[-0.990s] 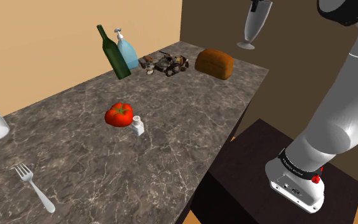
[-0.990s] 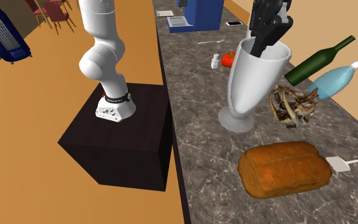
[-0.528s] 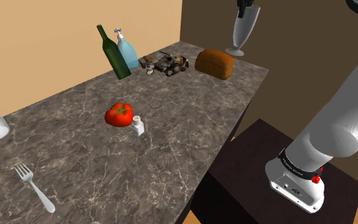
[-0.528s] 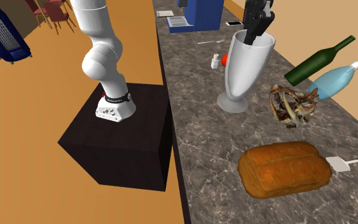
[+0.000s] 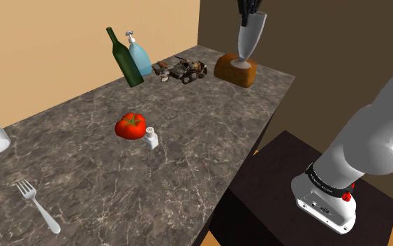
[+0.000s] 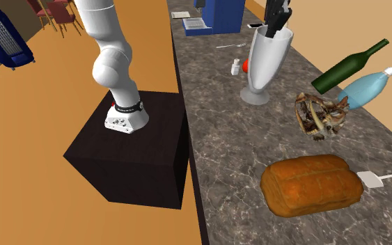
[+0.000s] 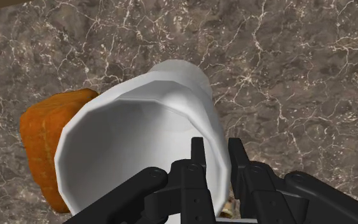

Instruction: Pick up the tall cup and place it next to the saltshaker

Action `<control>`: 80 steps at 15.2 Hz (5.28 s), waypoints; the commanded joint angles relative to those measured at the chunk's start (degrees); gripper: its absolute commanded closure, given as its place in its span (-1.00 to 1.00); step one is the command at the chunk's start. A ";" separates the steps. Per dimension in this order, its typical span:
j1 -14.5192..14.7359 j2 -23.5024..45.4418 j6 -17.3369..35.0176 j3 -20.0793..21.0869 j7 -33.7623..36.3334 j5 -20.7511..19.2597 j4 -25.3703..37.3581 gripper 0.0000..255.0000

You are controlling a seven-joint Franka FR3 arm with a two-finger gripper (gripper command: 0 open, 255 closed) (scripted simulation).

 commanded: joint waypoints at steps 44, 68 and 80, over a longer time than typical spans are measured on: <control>19.43 19.81 15.58 15.25 34.58 1.45 4.50 1.00; 19.46 20.99 25.12 15.26 34.40 1.51 -3.86 -1.00; 19.38 20.37 18.08 15.22 34.45 1.47 2.56 -1.00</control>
